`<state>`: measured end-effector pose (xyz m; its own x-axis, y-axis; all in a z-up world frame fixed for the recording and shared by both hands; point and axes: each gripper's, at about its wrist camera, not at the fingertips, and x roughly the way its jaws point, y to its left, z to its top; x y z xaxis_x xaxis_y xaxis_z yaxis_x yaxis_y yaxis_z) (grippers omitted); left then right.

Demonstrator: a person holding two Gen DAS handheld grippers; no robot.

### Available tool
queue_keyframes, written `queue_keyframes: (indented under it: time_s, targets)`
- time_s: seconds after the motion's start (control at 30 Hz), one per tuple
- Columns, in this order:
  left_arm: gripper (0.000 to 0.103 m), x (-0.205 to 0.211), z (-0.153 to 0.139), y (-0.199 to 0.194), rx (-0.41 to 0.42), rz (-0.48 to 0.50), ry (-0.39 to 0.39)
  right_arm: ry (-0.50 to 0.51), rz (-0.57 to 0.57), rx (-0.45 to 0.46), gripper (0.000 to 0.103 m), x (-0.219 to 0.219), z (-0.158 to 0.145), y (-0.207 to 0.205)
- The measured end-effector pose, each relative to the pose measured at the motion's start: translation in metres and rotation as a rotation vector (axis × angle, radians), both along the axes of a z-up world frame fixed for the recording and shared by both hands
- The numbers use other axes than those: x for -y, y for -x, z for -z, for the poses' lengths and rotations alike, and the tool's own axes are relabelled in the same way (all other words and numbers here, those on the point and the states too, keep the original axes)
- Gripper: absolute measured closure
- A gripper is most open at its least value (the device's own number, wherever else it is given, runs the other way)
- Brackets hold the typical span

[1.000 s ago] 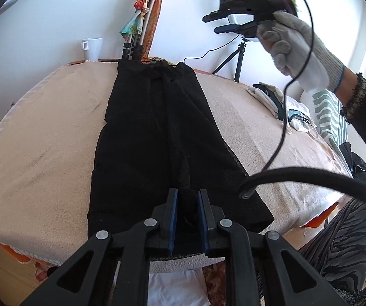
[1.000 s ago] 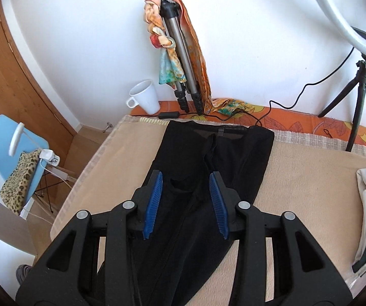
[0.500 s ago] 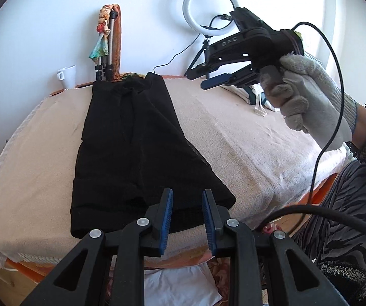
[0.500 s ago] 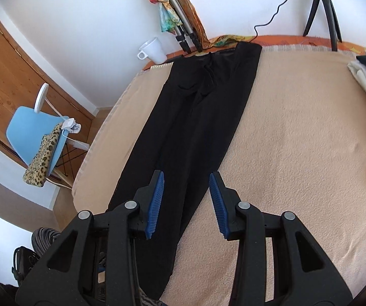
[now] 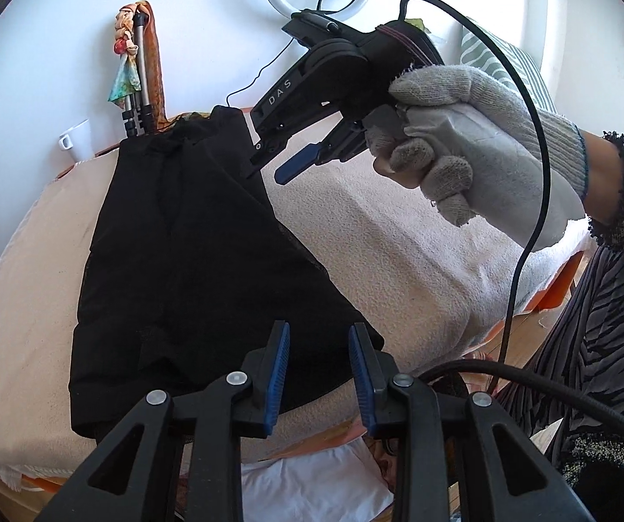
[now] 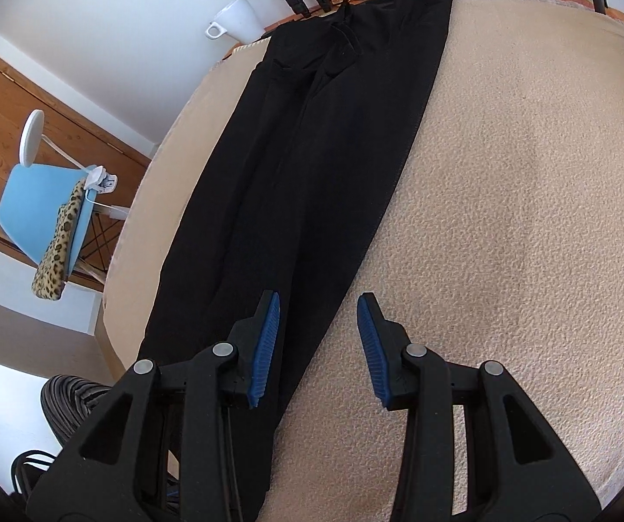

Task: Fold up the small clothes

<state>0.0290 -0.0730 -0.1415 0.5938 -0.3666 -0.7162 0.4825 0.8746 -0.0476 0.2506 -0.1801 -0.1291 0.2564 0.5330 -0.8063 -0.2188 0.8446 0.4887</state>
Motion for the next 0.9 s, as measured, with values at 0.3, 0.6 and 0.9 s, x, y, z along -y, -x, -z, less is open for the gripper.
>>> queue_keyframes:
  time_s: [0.3, 0.6, 0.9]
  targets:
    - [0.102, -0.003, 0.007, -0.009, -0.015, -0.016, 0.001, -0.007, -0.023, -0.008, 0.068, -0.006, 0.007, -0.001]
    - [0.103, -0.016, -0.013, 0.001, 0.012, -0.019, 0.082, 0.018, -0.046, 0.009, 0.1, -0.003, 0.002, -0.001]
    - [0.073, -0.051, -0.026, -0.009, 0.055, -0.159, 0.043, -0.007, -0.022, 0.009, 0.1, 0.007, 0.002, -0.001]
